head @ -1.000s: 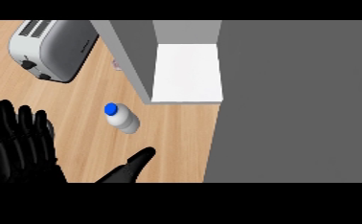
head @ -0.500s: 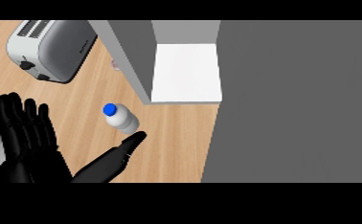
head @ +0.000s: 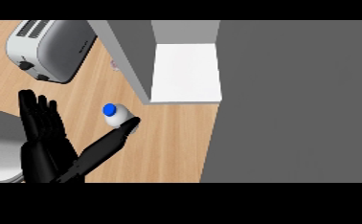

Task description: Pick up the bottled water, place it into the cabinet and close the cabinet

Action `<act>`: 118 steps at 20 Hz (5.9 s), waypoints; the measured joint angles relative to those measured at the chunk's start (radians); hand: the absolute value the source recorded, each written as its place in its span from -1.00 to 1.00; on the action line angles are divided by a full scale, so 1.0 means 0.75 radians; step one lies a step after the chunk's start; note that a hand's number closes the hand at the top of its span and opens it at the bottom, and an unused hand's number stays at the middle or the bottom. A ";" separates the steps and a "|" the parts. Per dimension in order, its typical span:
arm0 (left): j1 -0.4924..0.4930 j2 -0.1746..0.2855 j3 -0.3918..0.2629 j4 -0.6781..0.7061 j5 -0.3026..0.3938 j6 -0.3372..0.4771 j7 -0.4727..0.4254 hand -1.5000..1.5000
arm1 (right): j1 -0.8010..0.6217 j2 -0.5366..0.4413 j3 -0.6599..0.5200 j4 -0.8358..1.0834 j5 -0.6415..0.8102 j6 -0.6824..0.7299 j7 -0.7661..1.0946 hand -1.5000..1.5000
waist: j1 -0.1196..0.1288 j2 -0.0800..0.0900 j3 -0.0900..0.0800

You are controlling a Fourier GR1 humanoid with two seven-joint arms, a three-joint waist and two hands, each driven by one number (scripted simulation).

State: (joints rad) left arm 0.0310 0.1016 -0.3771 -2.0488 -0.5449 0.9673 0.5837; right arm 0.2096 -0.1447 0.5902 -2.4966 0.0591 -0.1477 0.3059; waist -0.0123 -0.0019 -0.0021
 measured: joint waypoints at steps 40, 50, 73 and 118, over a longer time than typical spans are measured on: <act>-0.202 -0.135 0.296 1.319 1.346 -0.279 -1.618 -1.00 | -0.066 -0.122 0.058 0.006 0.020 -0.158 -0.015 -1.00 | 0.002 0.002 0.001; -0.273 -0.135 0.298 1.591 1.596 -0.391 -1.889 -1.00 | -0.077 -0.144 0.098 0.002 0.027 -0.191 -0.008 -1.00 | -0.002 0.002 0.001; -0.403 -0.133 0.291 1.835 1.888 -0.732 -2.171 1.00 | -0.116 -0.192 0.121 0.006 0.036 -0.267 0.020 -1.00 | -0.001 0.001 0.001; -0.433 -0.042 -0.079 0.825 1.336 -0.647 -1.213 1.00 | -0.044 -0.275 0.124 0.009 0.012 -0.300 -0.102 -1.00 | 0.004 0.000 0.003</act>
State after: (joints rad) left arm -0.2941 0.0702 -0.4360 -1.4302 0.4570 0.4822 -0.3258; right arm 0.1764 -0.3508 0.6832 -2.4897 0.0681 -0.3724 0.2291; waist -0.0093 -0.0020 0.0001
